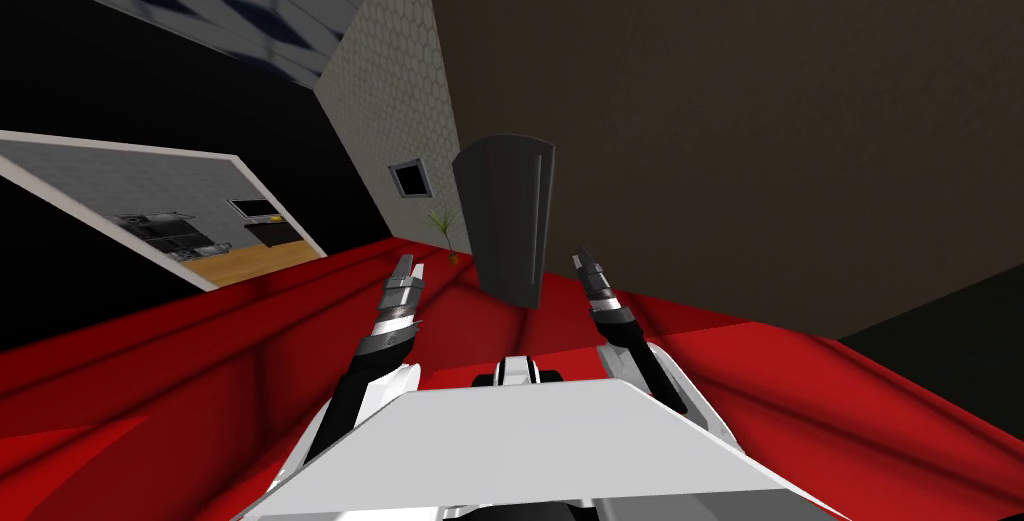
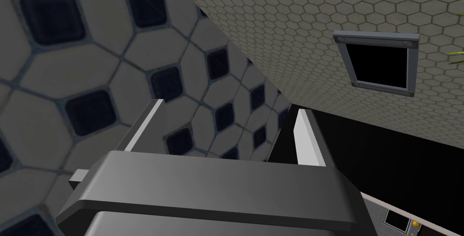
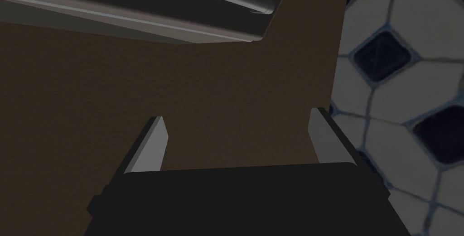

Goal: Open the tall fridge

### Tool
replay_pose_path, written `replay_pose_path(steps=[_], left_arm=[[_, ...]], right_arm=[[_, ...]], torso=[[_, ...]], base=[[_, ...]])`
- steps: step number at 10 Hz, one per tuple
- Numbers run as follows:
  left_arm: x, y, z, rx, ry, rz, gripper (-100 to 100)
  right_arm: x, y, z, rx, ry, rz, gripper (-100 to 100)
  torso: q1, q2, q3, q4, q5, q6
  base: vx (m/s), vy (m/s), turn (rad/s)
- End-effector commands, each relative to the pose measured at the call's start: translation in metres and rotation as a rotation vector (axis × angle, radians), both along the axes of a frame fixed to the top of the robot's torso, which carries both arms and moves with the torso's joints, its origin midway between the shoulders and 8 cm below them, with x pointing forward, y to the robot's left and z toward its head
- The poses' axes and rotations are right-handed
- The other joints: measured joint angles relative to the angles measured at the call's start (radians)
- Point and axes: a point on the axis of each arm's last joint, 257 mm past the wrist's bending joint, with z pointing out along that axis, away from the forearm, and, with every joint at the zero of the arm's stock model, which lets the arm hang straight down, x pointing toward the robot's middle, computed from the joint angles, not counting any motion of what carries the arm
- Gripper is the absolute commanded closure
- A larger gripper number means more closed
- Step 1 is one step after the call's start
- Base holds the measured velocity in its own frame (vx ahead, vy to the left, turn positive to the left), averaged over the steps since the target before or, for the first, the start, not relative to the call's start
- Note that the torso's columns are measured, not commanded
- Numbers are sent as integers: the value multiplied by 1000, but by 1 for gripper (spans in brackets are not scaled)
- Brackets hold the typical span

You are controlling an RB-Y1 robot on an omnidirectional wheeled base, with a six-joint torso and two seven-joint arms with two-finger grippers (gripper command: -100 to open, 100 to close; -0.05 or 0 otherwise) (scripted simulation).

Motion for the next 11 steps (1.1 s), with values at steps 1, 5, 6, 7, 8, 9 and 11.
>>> replay_pose_path(steps=[1, 5, 6, 7, 8, 9, 11], left_arm=[[0, 0, 0, 0, 0, 0, 0], [0, 0, 0, 0, 0, 0, 0], [0, 0, 0, 0, 0, 0, 0], [0, 0, 0, 0, 0, 0, 0], [0, 0, 0, 0, 0, 0, 0], [0, 0, 0, 0, 0, 0, 0], [0, 0, 0, 0, 0, 0, 0]], right_arm=[[5, -4, -12, -132, 36, -47, -100], [14, -15, -32, -337, 84, -122, -100], [16, -18, -37, -386, 95, -140, -100], [18, -22, -41, -434, 104, -156, -100], [20, -25, -46, -481, 114, -173, -100], [21, -29, -49, -526, 122, -188, -100], [26, -40, -60, -657, 145, -234, -100]], torso=[[0, 1, 0, 0, 0, 0], [-2, 1, 0, 0, 0, 0], [-2, 2, 1, 0, 0, 0], [-1, 2, 1, 1, 0, 0], [0, 2, 1, 1, 0, 0], [-1, 2, 1, 1, 0, 0], [1, 0, 0, 0, 0, 0]], base=[[119, 104, -62], [134, 105, -63], [111, 97, -53], [107, 107, -53], [106, 101, -61], [116, 89, -53], [121, 129, -75]])
